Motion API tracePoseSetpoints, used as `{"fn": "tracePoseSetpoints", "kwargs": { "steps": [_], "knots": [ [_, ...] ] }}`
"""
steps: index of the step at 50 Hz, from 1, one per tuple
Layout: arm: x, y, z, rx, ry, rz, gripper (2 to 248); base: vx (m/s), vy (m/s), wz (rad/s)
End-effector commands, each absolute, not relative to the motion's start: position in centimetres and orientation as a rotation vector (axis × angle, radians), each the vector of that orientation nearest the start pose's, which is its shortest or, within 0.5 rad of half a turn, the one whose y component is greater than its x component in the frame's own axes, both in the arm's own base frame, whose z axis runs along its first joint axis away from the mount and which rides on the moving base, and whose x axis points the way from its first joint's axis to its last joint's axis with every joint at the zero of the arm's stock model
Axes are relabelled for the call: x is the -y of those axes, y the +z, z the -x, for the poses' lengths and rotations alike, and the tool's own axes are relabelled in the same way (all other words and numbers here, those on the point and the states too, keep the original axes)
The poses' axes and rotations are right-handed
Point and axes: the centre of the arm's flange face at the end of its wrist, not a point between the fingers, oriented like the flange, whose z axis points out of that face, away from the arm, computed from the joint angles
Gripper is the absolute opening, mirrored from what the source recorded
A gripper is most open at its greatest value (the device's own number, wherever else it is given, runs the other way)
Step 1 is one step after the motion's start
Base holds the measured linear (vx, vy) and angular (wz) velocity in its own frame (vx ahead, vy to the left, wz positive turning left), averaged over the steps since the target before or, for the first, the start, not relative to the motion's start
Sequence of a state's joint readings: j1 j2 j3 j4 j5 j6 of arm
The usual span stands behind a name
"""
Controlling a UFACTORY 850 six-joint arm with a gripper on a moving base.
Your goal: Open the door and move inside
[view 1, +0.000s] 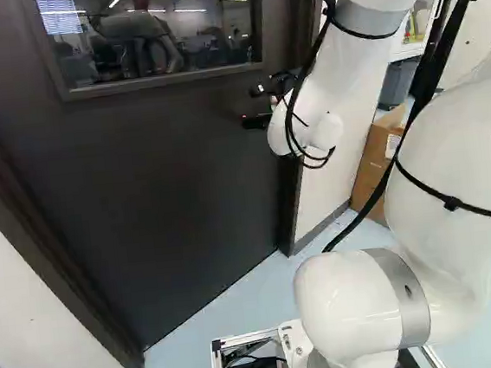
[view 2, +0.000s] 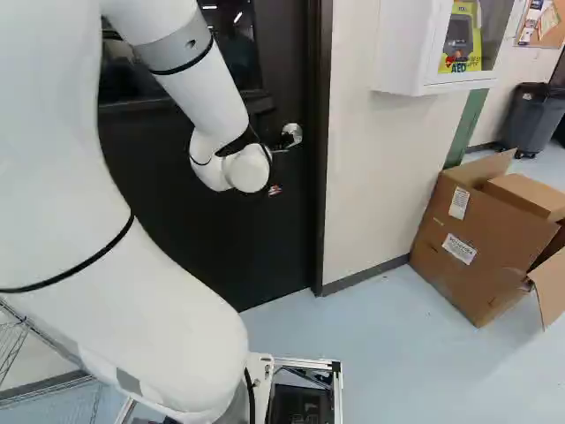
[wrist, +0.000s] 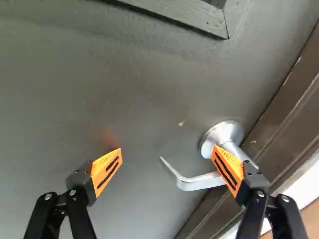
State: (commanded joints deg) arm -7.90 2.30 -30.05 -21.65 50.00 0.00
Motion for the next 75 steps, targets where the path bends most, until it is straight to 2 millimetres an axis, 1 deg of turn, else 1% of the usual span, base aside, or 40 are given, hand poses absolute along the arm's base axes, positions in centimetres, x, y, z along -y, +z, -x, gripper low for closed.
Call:
{"fn": "tracePoseSetpoints", "kwargs": {
  "steps": [48, 56, 68, 75],
  "knots": [
    [3.3, 41.0, -42.6, 0.409, -1.898, 2.474, 247, 0.0, 0.0, 0.0],
    [3.4, 40.1, -43.6, 0.409, -1.874, 2.486, 247, 0.0, 0.0, 0.0],
    [3.5, 38.8, -46.1, 0.414, -1.842, 2.498, 247, 0.0, 0.0, 0.0],
    [3.4, 38.4, -47.5, 0.429, -1.837, 2.494, 247, 0.0, 0.0, 0.0]
  ]
}}
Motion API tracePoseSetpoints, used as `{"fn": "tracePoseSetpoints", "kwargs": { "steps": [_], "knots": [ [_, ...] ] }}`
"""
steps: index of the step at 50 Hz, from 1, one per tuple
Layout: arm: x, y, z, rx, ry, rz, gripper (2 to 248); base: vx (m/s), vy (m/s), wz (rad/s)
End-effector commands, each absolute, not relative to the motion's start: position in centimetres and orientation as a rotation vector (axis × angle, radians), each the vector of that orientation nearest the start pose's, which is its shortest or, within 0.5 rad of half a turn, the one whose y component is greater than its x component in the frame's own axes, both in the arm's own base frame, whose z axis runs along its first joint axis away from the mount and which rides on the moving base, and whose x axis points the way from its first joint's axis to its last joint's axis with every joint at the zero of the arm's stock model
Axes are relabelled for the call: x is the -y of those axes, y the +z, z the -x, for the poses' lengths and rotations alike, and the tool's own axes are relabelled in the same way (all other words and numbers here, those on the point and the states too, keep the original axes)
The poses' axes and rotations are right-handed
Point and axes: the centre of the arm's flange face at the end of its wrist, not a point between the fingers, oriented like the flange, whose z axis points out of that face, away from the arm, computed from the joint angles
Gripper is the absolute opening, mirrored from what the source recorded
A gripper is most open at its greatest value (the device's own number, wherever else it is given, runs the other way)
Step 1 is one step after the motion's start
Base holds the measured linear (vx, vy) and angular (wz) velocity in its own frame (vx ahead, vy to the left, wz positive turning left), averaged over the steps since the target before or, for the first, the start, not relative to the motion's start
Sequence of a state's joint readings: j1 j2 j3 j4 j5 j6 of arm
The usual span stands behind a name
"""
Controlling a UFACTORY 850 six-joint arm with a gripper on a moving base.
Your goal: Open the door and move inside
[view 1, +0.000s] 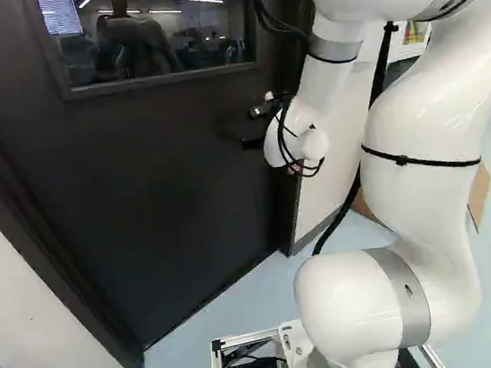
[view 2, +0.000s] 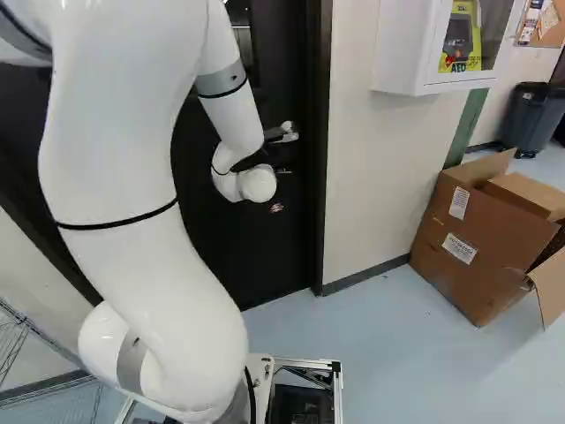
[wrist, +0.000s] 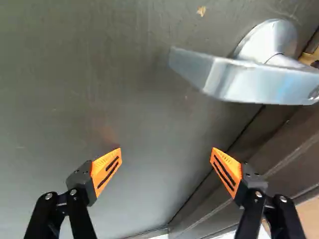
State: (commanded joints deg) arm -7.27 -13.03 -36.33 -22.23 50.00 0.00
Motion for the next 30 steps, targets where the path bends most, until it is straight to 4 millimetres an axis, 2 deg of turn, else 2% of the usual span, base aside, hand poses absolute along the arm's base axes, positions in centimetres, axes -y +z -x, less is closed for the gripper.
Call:
{"fn": "tracePoseSetpoints", "kwargs": {
  "steps": [30],
  "knots": [
    [2.1, 37.8, -52.9, 0.571, -1.835, 2.431, 247, -0.003, 0.0, 0.0]
  ]
}}
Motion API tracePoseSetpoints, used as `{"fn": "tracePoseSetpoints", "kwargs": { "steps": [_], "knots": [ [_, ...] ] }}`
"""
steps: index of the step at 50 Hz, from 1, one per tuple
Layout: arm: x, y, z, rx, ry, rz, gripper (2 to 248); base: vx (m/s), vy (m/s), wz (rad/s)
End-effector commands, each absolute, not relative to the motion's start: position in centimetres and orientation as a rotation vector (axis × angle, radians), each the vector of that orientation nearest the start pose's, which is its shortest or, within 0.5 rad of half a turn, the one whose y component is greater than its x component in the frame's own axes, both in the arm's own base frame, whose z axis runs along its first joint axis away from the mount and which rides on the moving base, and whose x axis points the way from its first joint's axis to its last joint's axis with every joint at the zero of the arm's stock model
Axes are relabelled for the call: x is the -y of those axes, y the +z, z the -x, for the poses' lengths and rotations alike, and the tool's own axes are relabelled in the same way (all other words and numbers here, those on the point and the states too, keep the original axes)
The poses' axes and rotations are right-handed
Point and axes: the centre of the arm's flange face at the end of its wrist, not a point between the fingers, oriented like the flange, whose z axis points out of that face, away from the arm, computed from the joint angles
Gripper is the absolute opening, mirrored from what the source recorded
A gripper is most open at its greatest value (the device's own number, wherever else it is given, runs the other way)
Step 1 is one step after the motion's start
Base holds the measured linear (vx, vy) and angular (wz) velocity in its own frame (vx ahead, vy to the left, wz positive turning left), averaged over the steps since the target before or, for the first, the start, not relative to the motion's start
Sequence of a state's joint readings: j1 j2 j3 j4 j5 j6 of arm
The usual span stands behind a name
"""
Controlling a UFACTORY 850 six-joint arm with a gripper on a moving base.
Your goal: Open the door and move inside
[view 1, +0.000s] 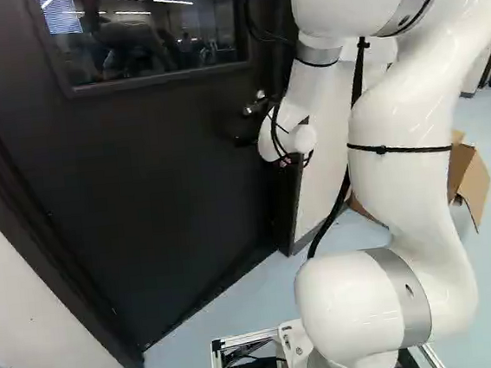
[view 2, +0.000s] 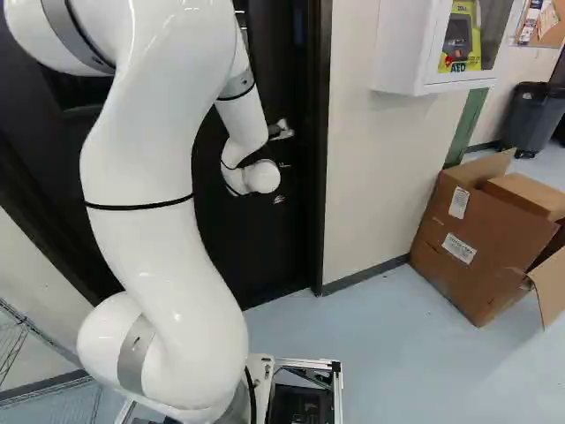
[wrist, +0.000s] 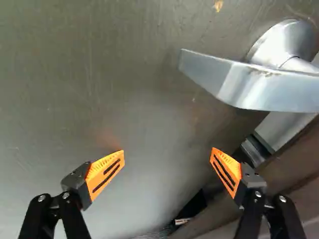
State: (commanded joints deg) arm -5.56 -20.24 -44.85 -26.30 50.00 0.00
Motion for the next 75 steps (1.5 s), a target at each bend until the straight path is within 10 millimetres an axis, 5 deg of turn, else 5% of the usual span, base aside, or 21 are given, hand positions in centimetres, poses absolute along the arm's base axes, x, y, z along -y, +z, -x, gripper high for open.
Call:
{"fn": "tracePoseSetpoints", "kwargs": {
  "steps": [75],
  "knots": [
    [-4.9, 35.3, -67.9, 1.0, -1.865, 2.167, 247, 0.0, 0.0, 0.0]
  ]
}}
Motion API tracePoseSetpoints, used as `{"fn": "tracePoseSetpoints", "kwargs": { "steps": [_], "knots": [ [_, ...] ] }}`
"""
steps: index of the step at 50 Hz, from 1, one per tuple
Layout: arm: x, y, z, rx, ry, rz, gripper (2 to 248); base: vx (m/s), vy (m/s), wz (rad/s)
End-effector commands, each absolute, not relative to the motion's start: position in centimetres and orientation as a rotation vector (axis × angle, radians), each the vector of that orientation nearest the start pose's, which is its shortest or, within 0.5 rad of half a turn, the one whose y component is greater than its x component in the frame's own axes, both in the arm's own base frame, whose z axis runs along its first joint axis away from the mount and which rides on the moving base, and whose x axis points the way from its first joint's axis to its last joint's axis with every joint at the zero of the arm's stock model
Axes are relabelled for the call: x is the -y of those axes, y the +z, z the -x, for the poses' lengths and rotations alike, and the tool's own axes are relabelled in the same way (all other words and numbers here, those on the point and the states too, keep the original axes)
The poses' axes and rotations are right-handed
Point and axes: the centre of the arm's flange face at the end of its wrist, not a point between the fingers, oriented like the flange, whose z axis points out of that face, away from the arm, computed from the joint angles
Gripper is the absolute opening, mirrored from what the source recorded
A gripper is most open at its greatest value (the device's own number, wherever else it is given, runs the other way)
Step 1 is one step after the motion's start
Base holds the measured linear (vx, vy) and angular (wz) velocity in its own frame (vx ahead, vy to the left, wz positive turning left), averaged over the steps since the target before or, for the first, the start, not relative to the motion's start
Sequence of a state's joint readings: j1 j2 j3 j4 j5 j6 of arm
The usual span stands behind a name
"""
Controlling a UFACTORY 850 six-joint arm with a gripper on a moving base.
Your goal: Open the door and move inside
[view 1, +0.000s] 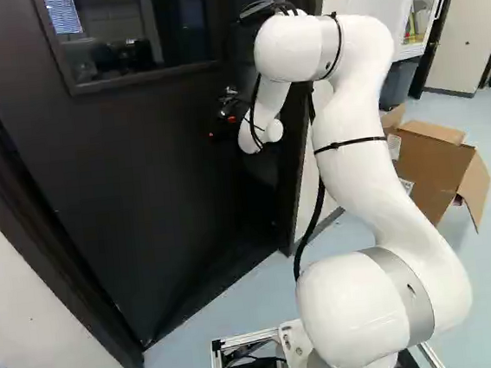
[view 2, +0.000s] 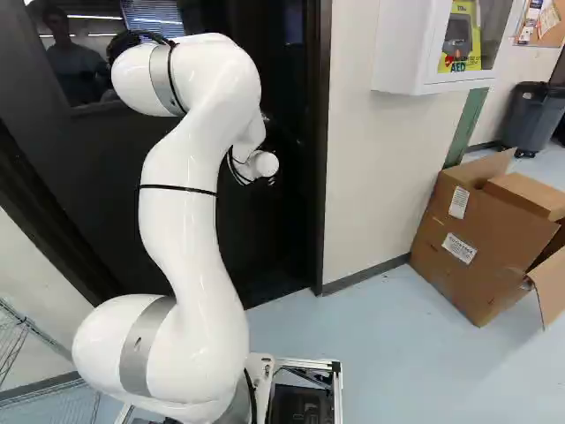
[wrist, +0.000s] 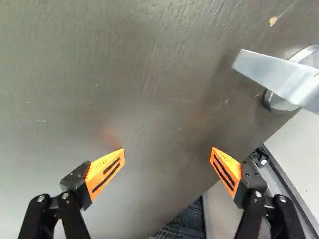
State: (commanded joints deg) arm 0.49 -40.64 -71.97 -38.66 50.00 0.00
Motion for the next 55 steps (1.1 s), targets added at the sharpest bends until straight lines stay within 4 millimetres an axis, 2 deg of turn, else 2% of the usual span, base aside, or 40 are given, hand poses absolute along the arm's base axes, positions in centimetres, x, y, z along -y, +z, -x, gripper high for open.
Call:
{"fn": "tracePoseSetpoints", "kwargs": {
  "steps": [13, 22, 41, 55],
  "knots": [
    [-6.1, 34.7, -70.4, 1.05, -1.882, 2.123, 247, 0.0, 0.0, 0.0],
    [-6.5, 34.6, -71.1, 1.059, -1.889, 2.111, 247, 0.0, 0.0, 0.0],
    [-6.6, 34.6, -71.0, 1.054, -1.89, 2.112, 247, 0.0, 0.0, 0.0],
    [-6.4, 35.0, -69.5, 1.015, -1.879, 2.137, 247, 0.0, 0.0, 0.0]
  ]
}}
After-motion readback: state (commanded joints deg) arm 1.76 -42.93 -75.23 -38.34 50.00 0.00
